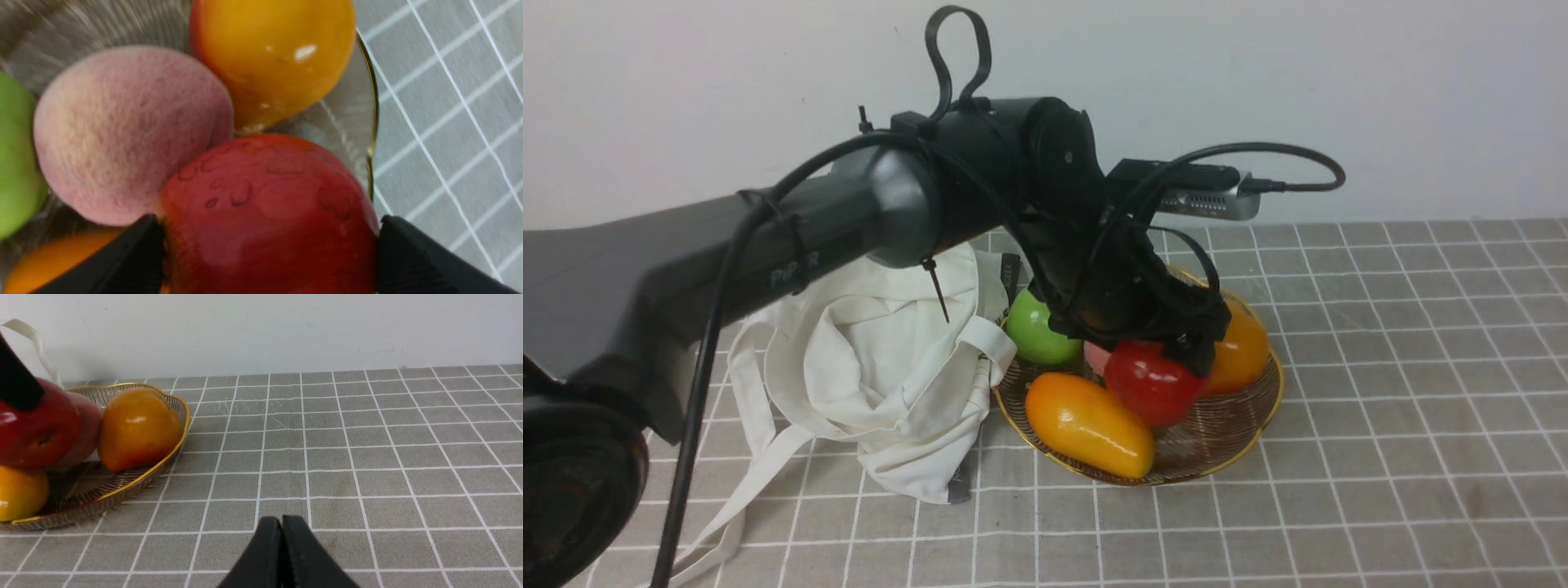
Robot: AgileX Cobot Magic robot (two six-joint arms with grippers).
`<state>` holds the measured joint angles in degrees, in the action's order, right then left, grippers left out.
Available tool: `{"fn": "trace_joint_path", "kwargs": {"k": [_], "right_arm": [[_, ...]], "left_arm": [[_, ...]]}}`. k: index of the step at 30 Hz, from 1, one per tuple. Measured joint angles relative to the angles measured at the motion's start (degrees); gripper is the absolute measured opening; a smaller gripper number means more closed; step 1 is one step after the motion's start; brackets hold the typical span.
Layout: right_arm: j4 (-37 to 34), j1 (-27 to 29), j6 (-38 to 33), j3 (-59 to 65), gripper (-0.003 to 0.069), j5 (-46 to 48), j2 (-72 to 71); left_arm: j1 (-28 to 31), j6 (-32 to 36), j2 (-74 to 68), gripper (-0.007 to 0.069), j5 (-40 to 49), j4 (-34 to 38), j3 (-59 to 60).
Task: Take the fruit out of the bag on the grey coffee tablecloth and place them on the plate.
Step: 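Place the held apple onto the plate with the left gripper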
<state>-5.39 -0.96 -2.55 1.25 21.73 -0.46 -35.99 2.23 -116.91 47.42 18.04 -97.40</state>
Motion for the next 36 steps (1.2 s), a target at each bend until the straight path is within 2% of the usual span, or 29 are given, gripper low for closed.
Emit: {"fn": "trace_joint_path", "kwargs": {"k": [14, 36], "right_arm": [[0.0, 0.0, 0.0, 0.0, -0.0015, 0.0, 0.0], [0.0, 0.0, 0.0, 0.0, -0.0015, 0.0, 0.0]], "left_arm": [[-0.1, 0.0, -0.3, 0.0626, -2.6, -1.0, 0.0], [-0.1, 1.9, -0.8, 0.0626, 2.9, -0.3, 0.0]]}}
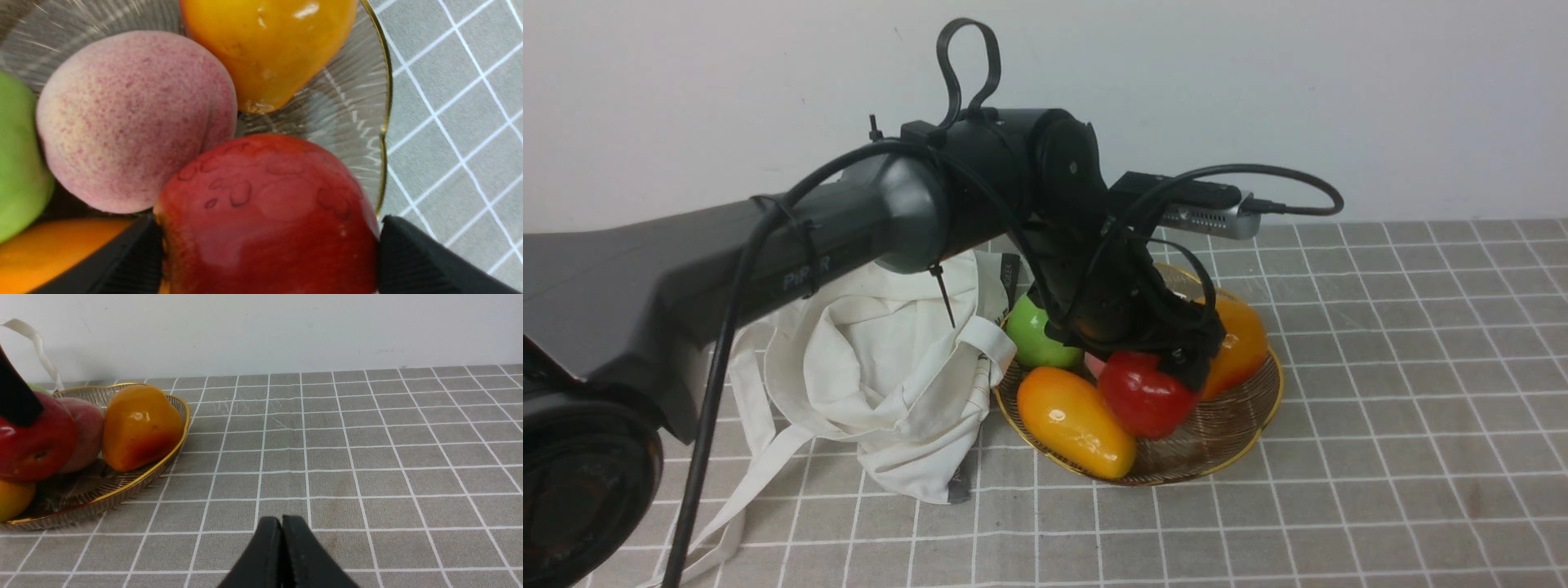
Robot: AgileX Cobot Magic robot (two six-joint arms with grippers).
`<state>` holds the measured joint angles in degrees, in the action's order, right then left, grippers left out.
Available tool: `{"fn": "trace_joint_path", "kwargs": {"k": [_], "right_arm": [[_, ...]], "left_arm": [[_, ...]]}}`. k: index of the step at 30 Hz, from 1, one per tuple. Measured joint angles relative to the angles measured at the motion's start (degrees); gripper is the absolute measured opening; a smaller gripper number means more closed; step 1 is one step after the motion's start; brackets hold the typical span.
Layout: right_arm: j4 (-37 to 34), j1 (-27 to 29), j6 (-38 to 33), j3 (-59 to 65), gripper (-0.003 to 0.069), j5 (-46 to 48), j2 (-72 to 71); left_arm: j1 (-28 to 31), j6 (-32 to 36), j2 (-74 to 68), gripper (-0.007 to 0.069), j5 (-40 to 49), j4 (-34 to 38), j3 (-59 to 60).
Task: Take the fruit out of the bag on the grey coffee tablecloth and place them on the plate.
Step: 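Place the held apple onto the plate with the left gripper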
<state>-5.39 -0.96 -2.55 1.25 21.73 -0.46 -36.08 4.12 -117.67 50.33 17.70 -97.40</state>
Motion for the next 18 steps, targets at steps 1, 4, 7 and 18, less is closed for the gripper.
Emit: {"fn": "trace_joint_path", "kwargs": {"k": [1, 4, 7, 18], "right_arm": [[0.0, 0.0, 0.0, 0.0, -0.0015, 0.0, 0.0], [0.0, 0.0, 0.0, 0.0, -0.0015, 0.0, 0.0], [0.0, 0.0, 0.0, 0.0, -0.0015, 0.0, 0.0], [0.0, 0.0, 0.0, 0.0, -0.0015, 0.0, 0.0]], "left_arm": [[0.0, 0.0, 0.0, 0.0626, 0.3, 0.3, 0.0], [0.0, 0.0, 0.0, 0.0626, 0.5, 0.4, 0.0], [0.0, 0.0, 0.0, 0.0621, 1.1, 0.4, -0.1], [0.0, 1.7, -0.1, 0.0598, 9.0, 0.3, -7.5]]}}
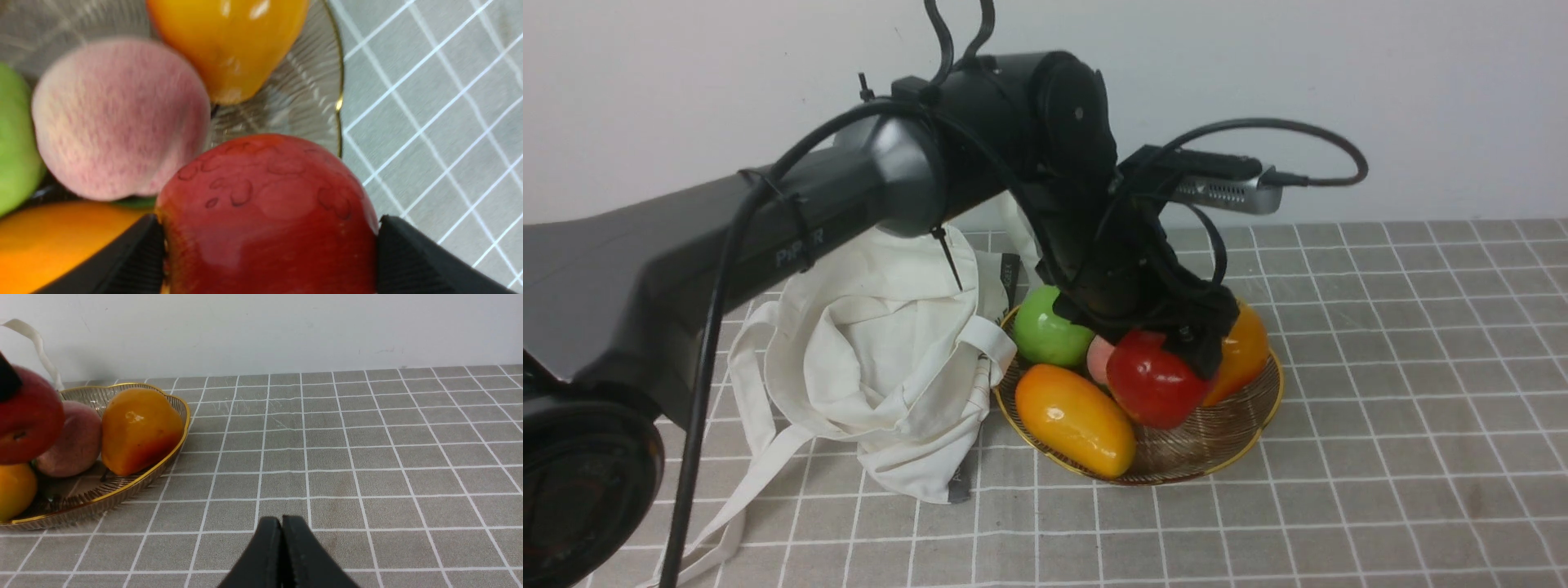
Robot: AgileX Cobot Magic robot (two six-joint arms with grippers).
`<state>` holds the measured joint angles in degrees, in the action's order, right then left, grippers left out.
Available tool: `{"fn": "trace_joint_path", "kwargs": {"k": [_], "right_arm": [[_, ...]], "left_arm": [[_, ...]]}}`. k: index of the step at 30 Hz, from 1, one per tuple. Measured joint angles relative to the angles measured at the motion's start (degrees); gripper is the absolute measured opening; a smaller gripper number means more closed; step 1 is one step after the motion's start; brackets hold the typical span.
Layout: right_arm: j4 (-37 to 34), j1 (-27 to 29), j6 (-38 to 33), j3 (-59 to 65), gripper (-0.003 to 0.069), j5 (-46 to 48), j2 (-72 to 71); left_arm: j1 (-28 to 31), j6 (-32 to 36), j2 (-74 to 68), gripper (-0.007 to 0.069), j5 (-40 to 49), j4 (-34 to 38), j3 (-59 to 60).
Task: Take the fruit out of the bag on the grey coffee tablecloth and place them on the plate.
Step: 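Place the held apple onto the plate with the left gripper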
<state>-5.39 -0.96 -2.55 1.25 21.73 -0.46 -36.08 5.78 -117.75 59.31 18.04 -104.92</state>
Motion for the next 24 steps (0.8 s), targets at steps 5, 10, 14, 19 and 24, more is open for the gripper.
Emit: {"fn": "trace_joint_path", "kwargs": {"k": [5, 10, 14, 19, 24], "right_arm": [[0.0, 0.0, 0.0, 0.0, -0.0015, 0.0, 0.0], [0.0, 0.0, 0.0, 0.0, -0.0015, 0.0, 0.0], [0.0, 0.0, 0.0, 0.0, -0.0015, 0.0, 0.0], [0.0, 0.0, 0.0, 0.0, -0.0015, 0.0, 0.0], [0.0, 0.0, 0.0, 0.0, -0.0015, 0.0, 0.0]], "left_arm": [[0.0, -0.1, 0.0, 0.0598, 0.3, 0.1, -1.1], [0.0, -0.1, 0.0, 0.0598, -0.3, 0.0, -1.1], [0.0, -2.0, 0.0, 0.066, -2.5, 0.0, -1.1], [0.0, -3.9, -0.1, 0.0683, -2.7, -0.2, -1.1], [0.0, -4.2, -0.1, 0.0673, -2.4, 0.7, -1.1]]}}
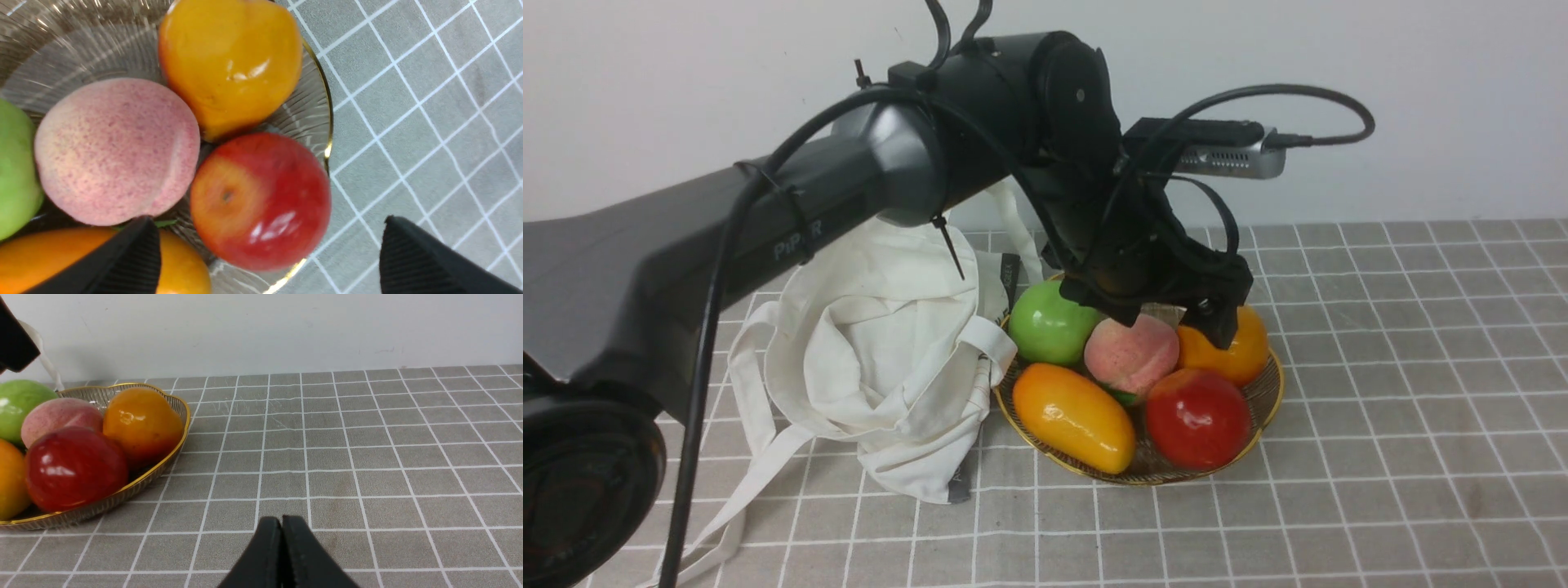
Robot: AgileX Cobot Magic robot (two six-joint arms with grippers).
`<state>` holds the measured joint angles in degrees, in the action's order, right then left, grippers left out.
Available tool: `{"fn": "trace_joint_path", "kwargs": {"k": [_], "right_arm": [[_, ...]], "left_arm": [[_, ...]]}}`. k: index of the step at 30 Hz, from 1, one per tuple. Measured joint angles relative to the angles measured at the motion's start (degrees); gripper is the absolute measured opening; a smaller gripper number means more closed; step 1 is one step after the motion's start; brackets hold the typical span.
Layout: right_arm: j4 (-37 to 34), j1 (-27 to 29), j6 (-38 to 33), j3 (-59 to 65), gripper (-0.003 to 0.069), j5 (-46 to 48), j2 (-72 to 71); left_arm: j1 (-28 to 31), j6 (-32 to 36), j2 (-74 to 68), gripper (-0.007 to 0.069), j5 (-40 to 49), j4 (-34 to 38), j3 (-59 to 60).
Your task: Take the fruit out of the bag on the grey coffee tablecloth and place them on the plate.
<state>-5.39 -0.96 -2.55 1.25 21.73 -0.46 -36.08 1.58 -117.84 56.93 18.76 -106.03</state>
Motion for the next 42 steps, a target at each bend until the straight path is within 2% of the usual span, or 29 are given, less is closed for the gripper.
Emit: {"fn": "trace_joint_path", "kwargs": {"k": [2, 7, 9, 15, 20, 22, 26, 28, 34, 38, 42], "right_arm": [[0.0, 0.0, 0.0, 0.0, -0.0015, 0.0, 0.0], [0.0, 0.0, 0.0, 0.0, -0.0015, 0.0, 0.0], [0.0, 0.0, 0.0, 0.0, -0.0015, 0.0, 0.0], [0.0, 0.0, 0.0, 0.0, -0.0015, 0.0, 0.0], [0.0, 0.0, 0.0, 0.0, -0.0015, 0.0, 0.0], [0.0, 0.0, 0.0, 0.0, -0.0015, 0.0, 0.0], [0.0, 0.0, 0.0, 0.0, -0.0015, 0.0, 0.0], [0.0, 0.0, 0.0, 0.0, -0.0015, 0.0, 0.0], [0.0, 0.0, 0.0, 0.0, -0.0015, 0.0, 0.0], [0.0, 0.0, 0.0, 0.0, -0.0015, 0.0, 0.0], [0.0, 0.0, 0.0, 0.0, -0.0015, 0.0, 0.0]], "left_arm": [[0.0, 2.8, 0.0, 0.0663, 0.4, 0.8, 0.0], [0.0, 17.6, 0.0, 0.0678, 3.3, 2.6, 0.0], [0.0, 16.9, 0.0, 0.068, 2.9, 3.0, 0.0], [1.5, 7.7, 0.0, 0.066, -0.4, 3.1, 0.0], [1.7, 6.1, 0.0, 0.0513, 1.3, 3.9, 0.0], [1.7, 6.1, 0.0, 0.0405, 2.7, 4.8, 0.0], [1.7, 5.7, 0.0, 0.0093, 7.0, 5.8, 0.0], [1.7, 5.6, 0.1, 0.0027, 8.3, 5.7, 0.0], [2.1, 5.6, 5.0, -0.0008, 9.8, -1.6, 0.0], [2.7, 4.6, 12.4, -0.0008, 13.3, -11.8, 0.0], [2.7, 1.8, 19.8, -0.0008, 13.8, -18.4, 1.2]]}}
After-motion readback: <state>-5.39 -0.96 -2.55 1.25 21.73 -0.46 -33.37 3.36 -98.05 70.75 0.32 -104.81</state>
